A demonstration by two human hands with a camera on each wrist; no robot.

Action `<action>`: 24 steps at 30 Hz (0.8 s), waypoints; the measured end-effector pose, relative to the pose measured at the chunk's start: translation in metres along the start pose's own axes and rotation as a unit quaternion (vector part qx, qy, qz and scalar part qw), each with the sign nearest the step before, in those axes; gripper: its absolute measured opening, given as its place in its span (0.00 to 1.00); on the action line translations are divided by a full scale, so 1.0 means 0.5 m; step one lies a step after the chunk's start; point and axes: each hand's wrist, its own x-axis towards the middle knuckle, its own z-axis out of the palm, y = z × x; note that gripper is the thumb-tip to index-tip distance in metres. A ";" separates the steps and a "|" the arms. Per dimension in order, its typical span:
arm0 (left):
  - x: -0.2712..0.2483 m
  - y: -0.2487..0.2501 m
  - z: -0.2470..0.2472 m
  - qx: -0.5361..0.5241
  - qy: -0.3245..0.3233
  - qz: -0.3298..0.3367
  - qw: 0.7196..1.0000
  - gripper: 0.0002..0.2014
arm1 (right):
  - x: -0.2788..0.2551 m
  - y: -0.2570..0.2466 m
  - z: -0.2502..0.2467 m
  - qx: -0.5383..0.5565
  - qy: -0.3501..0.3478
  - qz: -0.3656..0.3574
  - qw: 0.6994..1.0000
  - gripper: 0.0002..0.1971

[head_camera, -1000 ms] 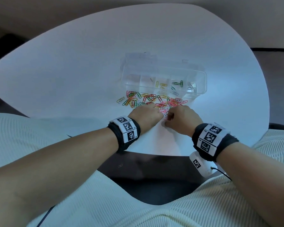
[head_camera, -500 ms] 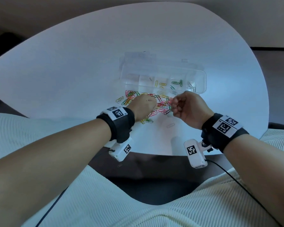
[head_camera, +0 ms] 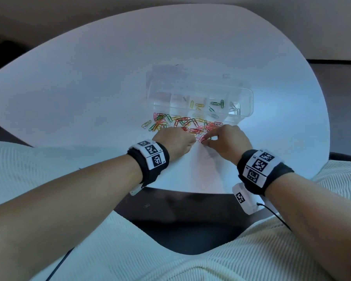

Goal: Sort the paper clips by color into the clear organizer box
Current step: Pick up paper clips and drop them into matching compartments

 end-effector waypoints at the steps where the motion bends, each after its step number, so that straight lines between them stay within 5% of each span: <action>1: 0.001 0.001 0.000 0.000 -0.001 -0.004 1.000 0.09 | -0.001 0.000 0.001 -0.005 0.002 0.005 1.000 0.06; 5: 0.004 0.001 0.005 0.001 0.008 -0.012 1.000 0.15 | -0.004 -0.007 0.000 -0.017 0.027 -0.014 0.999 0.09; 17: 0.000 0.008 0.007 0.014 -0.009 -0.020 1.000 0.06 | -0.006 -0.012 0.006 -0.038 0.001 -0.017 0.999 0.06; 21: -0.005 0.004 -0.010 -0.118 0.043 -0.025 0.992 0.04 | -0.006 -0.015 0.005 -0.060 -0.011 -0.017 0.998 0.08; 24: -0.003 0.005 -0.031 -0.258 0.097 -0.033 0.961 0.04 | -0.006 -0.011 0.002 -0.044 -0.022 -0.017 0.999 0.08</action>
